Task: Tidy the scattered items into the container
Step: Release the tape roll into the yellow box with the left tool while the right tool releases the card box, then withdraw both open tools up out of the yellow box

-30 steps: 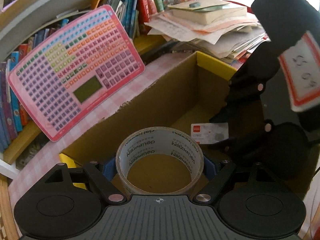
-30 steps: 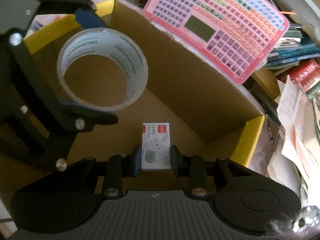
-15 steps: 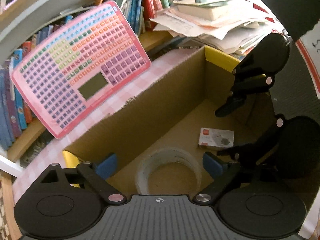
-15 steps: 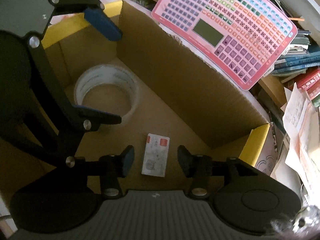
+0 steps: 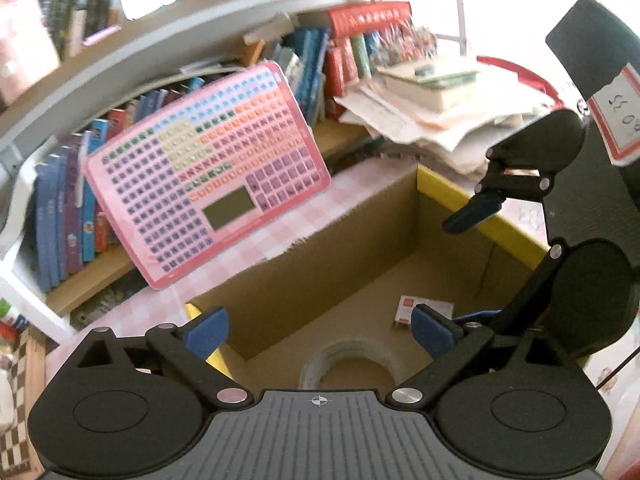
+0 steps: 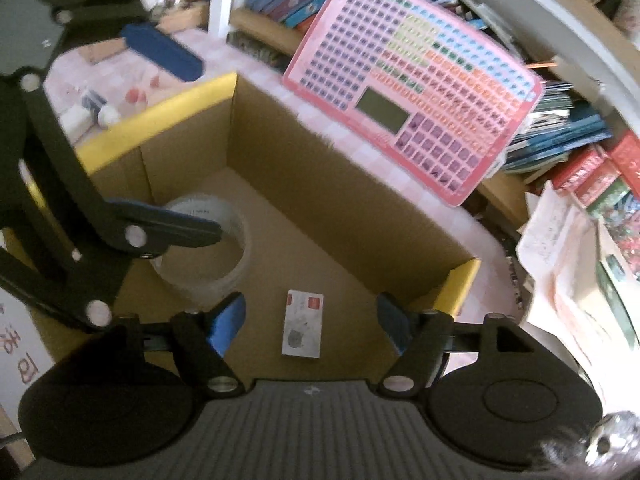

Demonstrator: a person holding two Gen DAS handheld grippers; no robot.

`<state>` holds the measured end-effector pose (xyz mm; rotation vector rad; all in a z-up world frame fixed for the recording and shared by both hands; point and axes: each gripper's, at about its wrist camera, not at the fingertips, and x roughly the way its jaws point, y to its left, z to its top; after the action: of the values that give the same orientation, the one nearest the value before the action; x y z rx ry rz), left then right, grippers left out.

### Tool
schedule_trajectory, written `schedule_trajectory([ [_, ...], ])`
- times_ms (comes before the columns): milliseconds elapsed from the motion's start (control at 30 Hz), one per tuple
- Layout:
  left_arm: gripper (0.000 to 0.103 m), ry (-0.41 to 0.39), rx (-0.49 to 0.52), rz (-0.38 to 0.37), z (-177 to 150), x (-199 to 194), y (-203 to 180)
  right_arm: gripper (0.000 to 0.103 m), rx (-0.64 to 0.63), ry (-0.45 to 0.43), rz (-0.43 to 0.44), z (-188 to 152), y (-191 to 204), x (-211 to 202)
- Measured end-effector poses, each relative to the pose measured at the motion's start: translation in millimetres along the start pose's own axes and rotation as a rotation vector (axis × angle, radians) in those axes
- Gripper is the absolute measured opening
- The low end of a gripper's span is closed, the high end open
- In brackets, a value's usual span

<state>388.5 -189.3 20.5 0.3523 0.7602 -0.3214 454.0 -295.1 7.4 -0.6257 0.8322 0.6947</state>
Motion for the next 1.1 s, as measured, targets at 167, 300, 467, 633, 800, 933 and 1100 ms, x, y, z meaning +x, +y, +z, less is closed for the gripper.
schedule_trajectory([
  [167, 0.100, -0.045, -0.053, 0.011, -5.0, -25.3, 4.1, 0.074, 0.039, -0.066, -0.022, -4.9, 6.3, -26.6],
  [300, 0.101, -0.072, -0.081, 0.021, -15.1, -43.8, 3.7, 0.077, 0.062, -0.102, -0.062, -9.5, 15.2, -43.2],
  [467, 0.101, -0.103, -0.103, 0.028, -29.4, -68.3, 1.8, 0.081, 0.101, -0.146, -0.106, -18.4, 31.4, -65.8],
  [633, 0.101, -0.121, -0.103, 0.058, -46.0, -92.6, -5.1, 0.083, 0.162, -0.212, -0.173, -31.9, 52.2, -90.8],
  [800, 0.101, -0.140, -0.135, 0.048, -63.8, -113.2, -8.4, 0.083, 0.249, -0.249, -0.208, -42.5, 66.5, -108.6],
  [933, 0.101, -0.147, -0.144, 0.036, -80.5, -127.9, -10.7, 0.084, 0.313, -0.266, -0.228, -50.0, 81.2, -120.5],
  [1100, 0.101, -0.144, -0.173, 0.022, -100.0, -141.0, -7.3, 0.084, 0.377, -0.269, -0.261, -60.6, 102.4, -131.7],
])
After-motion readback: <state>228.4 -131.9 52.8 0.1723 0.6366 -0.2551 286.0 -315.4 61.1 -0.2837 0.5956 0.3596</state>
